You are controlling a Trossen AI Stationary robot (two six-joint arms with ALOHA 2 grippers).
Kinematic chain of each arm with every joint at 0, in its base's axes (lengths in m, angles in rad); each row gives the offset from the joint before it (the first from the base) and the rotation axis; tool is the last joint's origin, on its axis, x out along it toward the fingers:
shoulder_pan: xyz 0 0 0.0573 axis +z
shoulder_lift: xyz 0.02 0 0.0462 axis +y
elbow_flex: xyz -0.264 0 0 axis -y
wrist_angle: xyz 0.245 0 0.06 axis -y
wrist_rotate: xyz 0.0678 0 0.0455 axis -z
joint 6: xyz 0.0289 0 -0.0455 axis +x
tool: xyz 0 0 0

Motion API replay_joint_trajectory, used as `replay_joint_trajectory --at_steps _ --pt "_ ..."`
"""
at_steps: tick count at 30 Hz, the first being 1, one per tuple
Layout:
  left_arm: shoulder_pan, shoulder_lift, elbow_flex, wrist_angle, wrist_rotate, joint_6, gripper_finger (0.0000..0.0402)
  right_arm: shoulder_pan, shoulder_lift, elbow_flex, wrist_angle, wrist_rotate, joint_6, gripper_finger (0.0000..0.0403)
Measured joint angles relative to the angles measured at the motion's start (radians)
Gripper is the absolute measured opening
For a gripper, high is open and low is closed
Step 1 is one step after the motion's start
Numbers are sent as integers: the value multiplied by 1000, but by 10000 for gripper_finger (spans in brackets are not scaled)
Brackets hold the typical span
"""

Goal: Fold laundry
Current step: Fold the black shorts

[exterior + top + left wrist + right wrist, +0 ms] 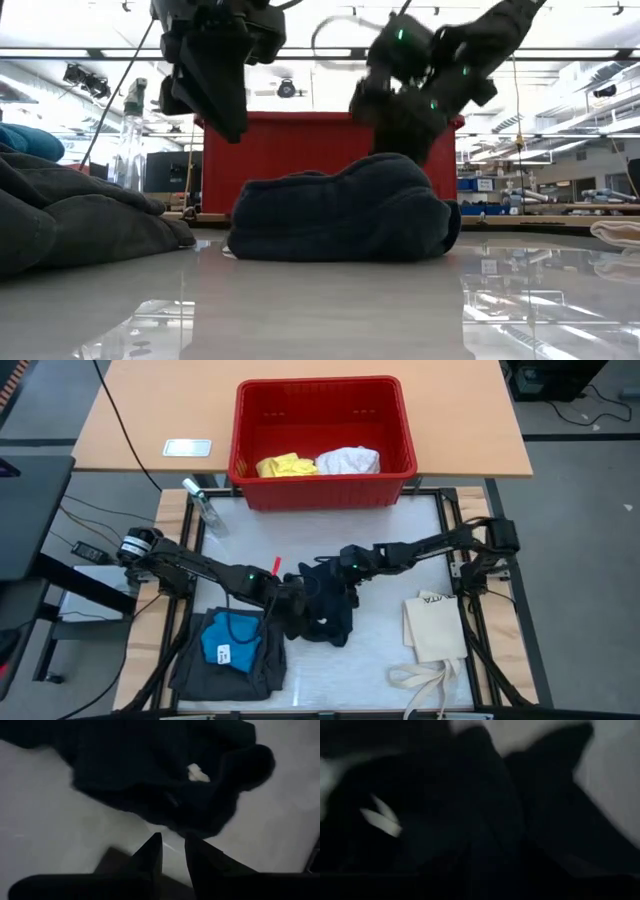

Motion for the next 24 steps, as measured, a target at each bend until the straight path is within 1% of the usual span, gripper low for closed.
replay_joint_trajectory --at_steps 1,2,4,7,8,9,11,13,15,18,21,24 --pt "0 -3 0 -13 -6 -9 89 -9 20 0 -21 15 27 175" --pt "0 -4 0 -21 -7 -15 89 -18 31 0 -59 52 74 170" --pt "0 -4 0 -20 -7 -30 89 -34 34 0 -196 125 160 157" --pt "0 -4 0 -21 -8 -31 89 -42 -23 -12 -368 174 243 140" --pt "0 -4 0 -20 -18 -24 89 -38 -48 -16 -434 166 279 136" --pt "0 -4 0 -19 -27 -5 89 -32 -76 -18 -493 136 322 133" --pt "3 -4 0 -11 -40 52 89 -16 -137 -17 -569 35 411 131" --pt "10 -4 0 15 -65 129 89 3 -198 -17 -596 -51 488 132" --pt "19 -4 0 54 -78 214 89 24 -261 -17 -578 -52 519 133" --pt "32 -4 0 95 -78 319 89 27 -354 -15 -504 32 482 138" --pt "45 -4 0 97 -77 372 89 1 -414 -15 -441 103 368 143" --pt "53 -4 0 140 -77 434 89 -26 -427 -15 -373 118 216 154"
